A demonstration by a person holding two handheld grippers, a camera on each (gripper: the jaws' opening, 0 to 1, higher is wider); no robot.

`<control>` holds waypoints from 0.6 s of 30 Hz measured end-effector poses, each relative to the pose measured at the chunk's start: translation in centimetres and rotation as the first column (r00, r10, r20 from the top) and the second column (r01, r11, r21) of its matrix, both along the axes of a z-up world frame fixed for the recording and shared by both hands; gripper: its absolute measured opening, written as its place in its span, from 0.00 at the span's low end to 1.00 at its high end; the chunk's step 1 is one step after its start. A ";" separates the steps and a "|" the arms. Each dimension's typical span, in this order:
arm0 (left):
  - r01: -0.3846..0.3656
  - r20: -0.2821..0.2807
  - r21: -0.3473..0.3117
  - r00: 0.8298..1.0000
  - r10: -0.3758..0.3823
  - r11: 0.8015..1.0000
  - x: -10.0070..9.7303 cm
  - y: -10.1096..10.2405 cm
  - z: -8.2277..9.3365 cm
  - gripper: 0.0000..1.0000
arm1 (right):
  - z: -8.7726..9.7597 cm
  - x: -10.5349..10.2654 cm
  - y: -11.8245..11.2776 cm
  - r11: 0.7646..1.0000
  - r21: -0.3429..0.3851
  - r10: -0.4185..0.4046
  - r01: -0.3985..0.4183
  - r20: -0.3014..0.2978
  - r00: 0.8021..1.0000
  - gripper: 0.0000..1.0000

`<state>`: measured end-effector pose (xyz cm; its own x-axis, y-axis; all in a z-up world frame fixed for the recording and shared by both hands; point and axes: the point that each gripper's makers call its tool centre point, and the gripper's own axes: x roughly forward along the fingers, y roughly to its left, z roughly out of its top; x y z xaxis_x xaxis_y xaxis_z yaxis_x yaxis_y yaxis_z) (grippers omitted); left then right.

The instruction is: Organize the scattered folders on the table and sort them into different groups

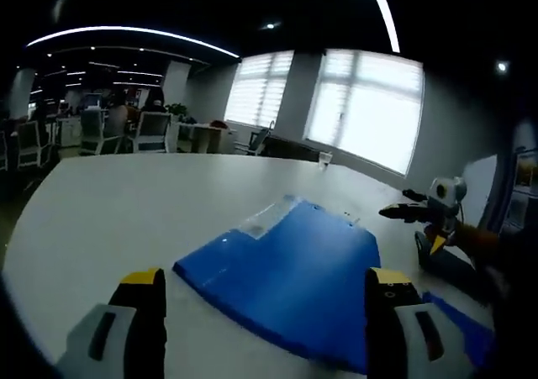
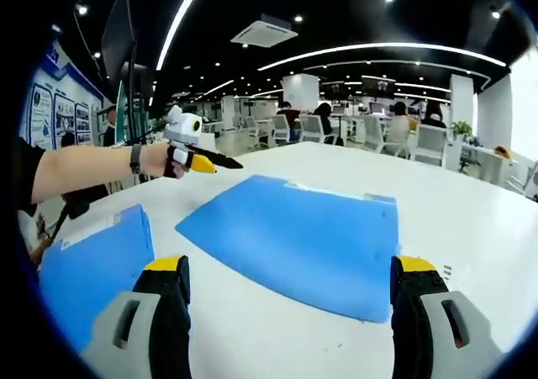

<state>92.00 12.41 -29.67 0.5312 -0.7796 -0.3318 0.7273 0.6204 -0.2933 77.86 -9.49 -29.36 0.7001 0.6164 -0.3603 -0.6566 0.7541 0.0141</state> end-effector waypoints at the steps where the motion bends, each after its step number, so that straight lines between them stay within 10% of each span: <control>1: -0.020 -0.049 -0.054 0.999 0.017 0.998 1.0 -0.1 0.1 0.99 | -0.4 -0.1 0.2 1.000 0.004 0.000 0.000 -0.009 1.000 0.98; 6: 0.009 -0.099 -0.093 0.995 -0.019 0.996 3.5 -0.7 0.6 0.99 | -1.7 0.3 0.3 1.000 -0.010 0.011 -0.011 -0.029 1.000 0.98; 12: 0.148 -0.148 -0.031 0.977 -0.151 0.988 1.3 -3.7 0.1 0.99 | -2.7 1.0 0.0 1.000 -0.024 0.018 -0.020 -0.055 0.998 0.98; 18: 0.283 -0.198 0.146 0.947 -0.252 0.948 0.9 -4.7 -2.3 0.99 | -3.2 1.1 0.3 0.998 -0.045 0.033 -0.036 -0.073 0.997 0.98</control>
<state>92.91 7.69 -31.99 0.2328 -0.8083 -0.5408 0.8201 0.4621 -0.3375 78.99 -9.17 -32.57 0.6497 0.6215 -0.4379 -0.6809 0.7319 0.0285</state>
